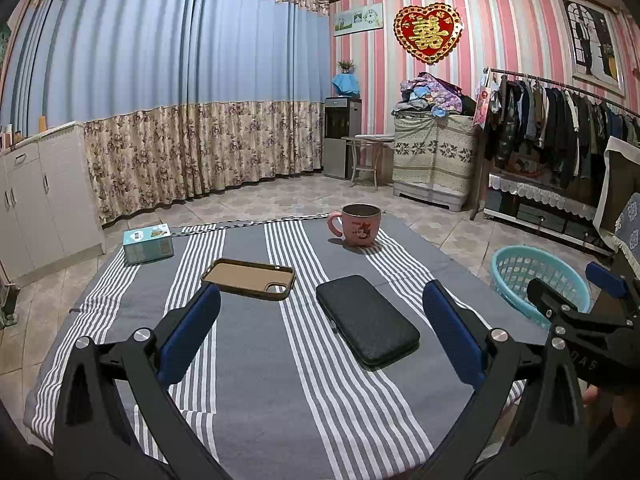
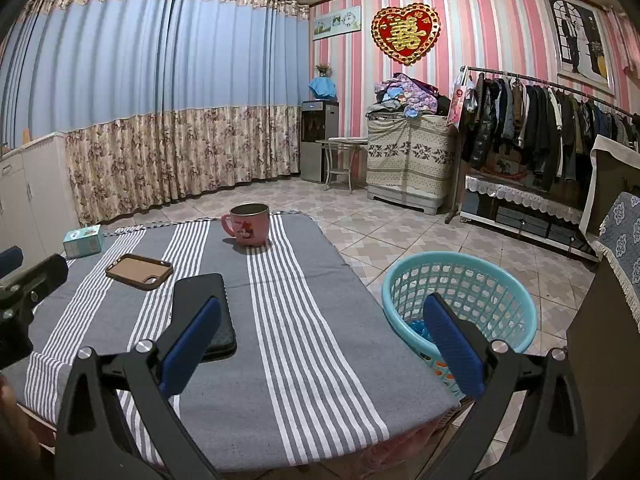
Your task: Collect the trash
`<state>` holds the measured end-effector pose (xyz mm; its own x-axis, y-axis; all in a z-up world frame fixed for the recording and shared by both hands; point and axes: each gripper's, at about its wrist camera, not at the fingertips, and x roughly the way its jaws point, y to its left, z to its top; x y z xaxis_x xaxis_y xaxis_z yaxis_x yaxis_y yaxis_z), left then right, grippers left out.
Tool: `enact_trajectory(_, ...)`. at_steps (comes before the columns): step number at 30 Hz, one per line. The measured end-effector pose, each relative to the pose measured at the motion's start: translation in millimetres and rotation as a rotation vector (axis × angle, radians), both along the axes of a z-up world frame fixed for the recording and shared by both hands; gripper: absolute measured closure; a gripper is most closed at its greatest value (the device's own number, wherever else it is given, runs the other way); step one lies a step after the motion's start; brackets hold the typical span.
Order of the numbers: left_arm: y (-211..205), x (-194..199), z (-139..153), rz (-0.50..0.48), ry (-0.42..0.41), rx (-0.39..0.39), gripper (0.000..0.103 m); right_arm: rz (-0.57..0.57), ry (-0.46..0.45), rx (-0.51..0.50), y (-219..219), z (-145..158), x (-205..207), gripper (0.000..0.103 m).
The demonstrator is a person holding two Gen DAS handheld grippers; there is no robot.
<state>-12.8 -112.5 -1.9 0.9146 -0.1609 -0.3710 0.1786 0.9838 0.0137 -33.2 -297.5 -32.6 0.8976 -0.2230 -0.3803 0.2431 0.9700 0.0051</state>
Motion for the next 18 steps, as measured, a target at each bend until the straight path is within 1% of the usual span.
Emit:
enact_trajectory(7,-0.4,-0.6,0.0,-0.001,-0.003,-0.003,0.005,0.002,-0.003,-0.002,-1.3,0.5,0.6,0.004)
enact_trajectory(18,-7.3,-2.1,7.7,-0.004,-0.020,-0.010,0.005,-0.002,-0.010,0.001,-2.3,1.6,-0.9,0.004)
